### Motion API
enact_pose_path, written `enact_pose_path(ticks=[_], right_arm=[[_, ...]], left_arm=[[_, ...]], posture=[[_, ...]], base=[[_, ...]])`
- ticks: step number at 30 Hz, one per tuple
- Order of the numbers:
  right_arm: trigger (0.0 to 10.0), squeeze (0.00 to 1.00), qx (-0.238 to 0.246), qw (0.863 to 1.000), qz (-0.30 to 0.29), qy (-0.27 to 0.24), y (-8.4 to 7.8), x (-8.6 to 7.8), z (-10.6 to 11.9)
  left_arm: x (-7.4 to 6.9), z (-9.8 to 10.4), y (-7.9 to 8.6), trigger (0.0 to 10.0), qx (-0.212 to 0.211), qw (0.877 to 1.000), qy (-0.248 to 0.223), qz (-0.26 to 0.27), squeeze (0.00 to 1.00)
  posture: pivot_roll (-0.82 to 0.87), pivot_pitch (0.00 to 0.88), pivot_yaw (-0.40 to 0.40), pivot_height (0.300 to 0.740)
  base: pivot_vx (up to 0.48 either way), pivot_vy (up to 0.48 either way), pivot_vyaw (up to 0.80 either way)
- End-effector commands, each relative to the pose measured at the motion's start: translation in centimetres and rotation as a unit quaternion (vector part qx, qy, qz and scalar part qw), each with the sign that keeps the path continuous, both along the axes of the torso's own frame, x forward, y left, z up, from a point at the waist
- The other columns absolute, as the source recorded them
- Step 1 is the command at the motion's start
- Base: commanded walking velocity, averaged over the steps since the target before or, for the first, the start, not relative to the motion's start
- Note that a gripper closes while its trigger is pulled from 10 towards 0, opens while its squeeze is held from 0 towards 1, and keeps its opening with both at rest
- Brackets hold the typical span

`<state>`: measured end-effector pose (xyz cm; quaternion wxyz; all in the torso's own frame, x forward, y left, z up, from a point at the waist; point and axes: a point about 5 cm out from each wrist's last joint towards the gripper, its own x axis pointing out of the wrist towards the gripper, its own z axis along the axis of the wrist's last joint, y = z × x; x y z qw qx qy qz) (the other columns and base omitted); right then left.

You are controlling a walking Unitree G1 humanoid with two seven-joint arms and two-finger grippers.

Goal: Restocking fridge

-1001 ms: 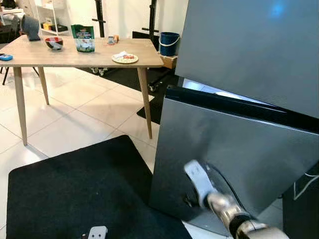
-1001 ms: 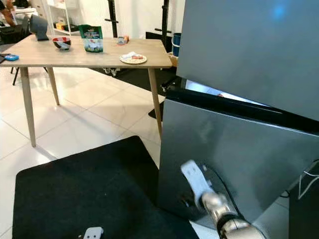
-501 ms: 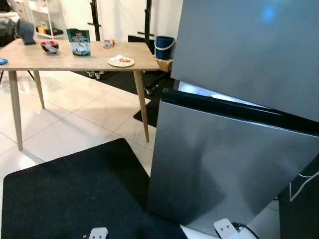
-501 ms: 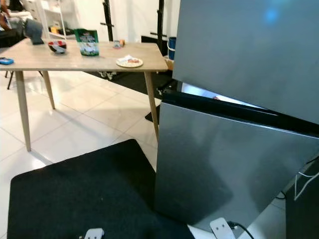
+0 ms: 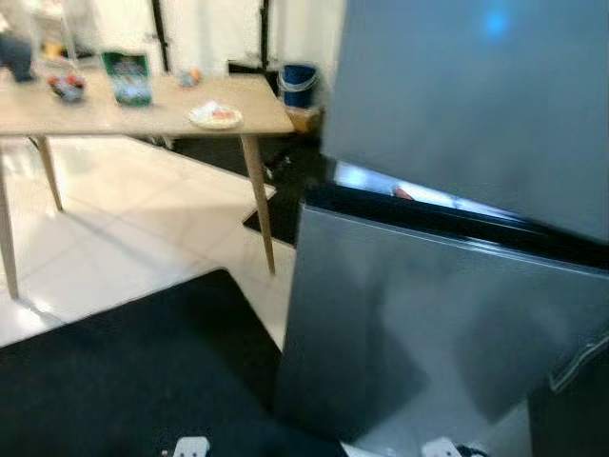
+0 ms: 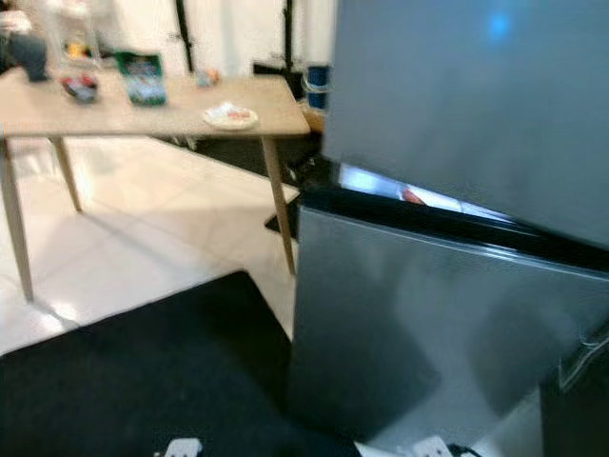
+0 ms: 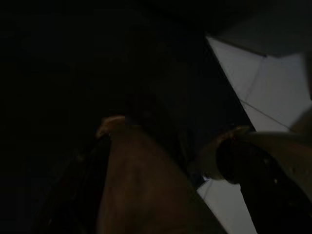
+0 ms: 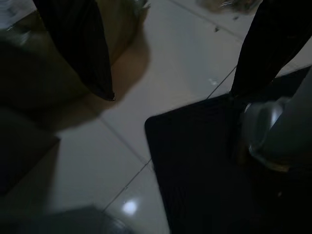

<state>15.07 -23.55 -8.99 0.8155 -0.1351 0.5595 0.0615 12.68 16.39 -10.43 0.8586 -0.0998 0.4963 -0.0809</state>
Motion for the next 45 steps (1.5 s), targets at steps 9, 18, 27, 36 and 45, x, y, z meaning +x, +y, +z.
enact_pose_path(ticks=[9, 18, 27, 36, 45], right_arm=[[10.0, 0.00, -0.006, 1.000, -0.004, 0.013, -0.6, -1.3, -0.3], [10.0, 0.00, 0.003, 1.000, -0.013, 0.009, -1.1, -1.4, -0.2], [10.0, 0.00, 0.085, 0.996, 0.010, -0.025, -0.4, -1.0, 0.1], [10.0, 0.00, 0.118, 0.983, -0.052, -0.128, -0.7, 3.1, 2.1], [10.0, 0.00, 0.137, 0.956, -0.048, -0.255, -0.5, 9.6, 6.3]], left_arm=[[-1.8, -0.6, -0.4, 10.0, -0.002, 0.999, 0.039, -0.010, 0.00], [-1.6, -0.6, -0.1, 10.0, -0.001, 0.999, 0.039, 0.010, 0.00], [-1.6, -0.6, -0.3, 10.0, -0.007, 0.999, 0.037, 0.005, 0.00], [-1.8, -0.6, -0.3, 10.0, -0.007, 0.999, 0.041, 0.003, 0.00], [-1.8, -0.7, -0.2, 10.0, -0.007, 0.999, 0.043, 0.003, 0.00]], posture=[[-0.05, 0.000, -0.073, 0.740], [-0.05, 0.000, -0.073, 0.740], [-0.06, 0.000, -0.072, 0.740], [-0.06, 0.000, -0.070, 0.740], [-0.06, 0.000, -0.069, 0.740]], base=[[0.380, 0.000, 0.00], [0.158, 0.000, 0.00], [0.000, 0.000, 0.00], [0.000, 0.000, 0.00], [0.000, 0.000, 0.00]])
